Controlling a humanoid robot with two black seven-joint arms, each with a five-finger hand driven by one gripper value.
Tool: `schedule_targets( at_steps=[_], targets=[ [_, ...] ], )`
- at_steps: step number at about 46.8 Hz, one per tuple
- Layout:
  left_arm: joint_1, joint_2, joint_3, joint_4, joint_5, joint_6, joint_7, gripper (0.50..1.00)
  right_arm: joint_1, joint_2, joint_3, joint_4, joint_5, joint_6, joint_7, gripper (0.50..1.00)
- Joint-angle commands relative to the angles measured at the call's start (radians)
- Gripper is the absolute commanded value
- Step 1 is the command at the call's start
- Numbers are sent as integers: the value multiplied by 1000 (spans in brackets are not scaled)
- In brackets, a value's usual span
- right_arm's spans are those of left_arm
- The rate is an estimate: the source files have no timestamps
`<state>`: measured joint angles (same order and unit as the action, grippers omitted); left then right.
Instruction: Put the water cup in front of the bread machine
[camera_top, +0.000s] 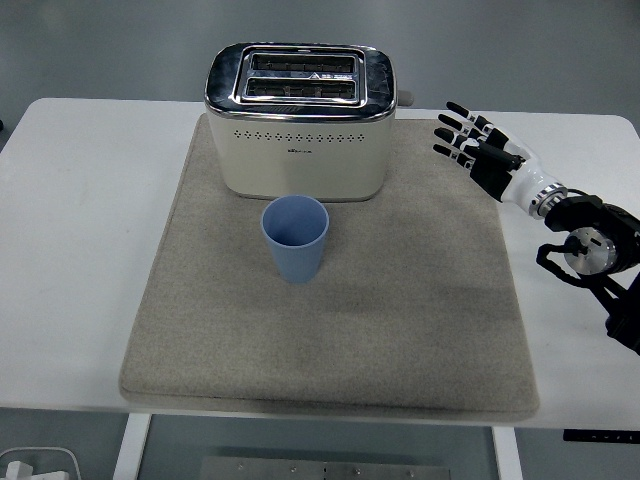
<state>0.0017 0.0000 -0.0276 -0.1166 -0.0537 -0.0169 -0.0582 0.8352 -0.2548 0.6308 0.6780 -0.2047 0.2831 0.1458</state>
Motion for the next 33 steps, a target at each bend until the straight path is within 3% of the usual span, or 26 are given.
schedule_targets(
  at_steps=[1,14,26,33],
  targets=[
    [0,0,0,0,0,0,0,1000,21,2,1,0,30,-2,-9,934],
    [0,0,0,0,0,0,0,1000,64,2,1,-8,156,-7,-9,934],
    [0,0,0,0,0,0,0,1000,67,14,32,-11,166,-111,3,938],
    [0,0,0,0,0,0,0,1000,65,25,35,-11,166,-114,3,938]
  ],
)
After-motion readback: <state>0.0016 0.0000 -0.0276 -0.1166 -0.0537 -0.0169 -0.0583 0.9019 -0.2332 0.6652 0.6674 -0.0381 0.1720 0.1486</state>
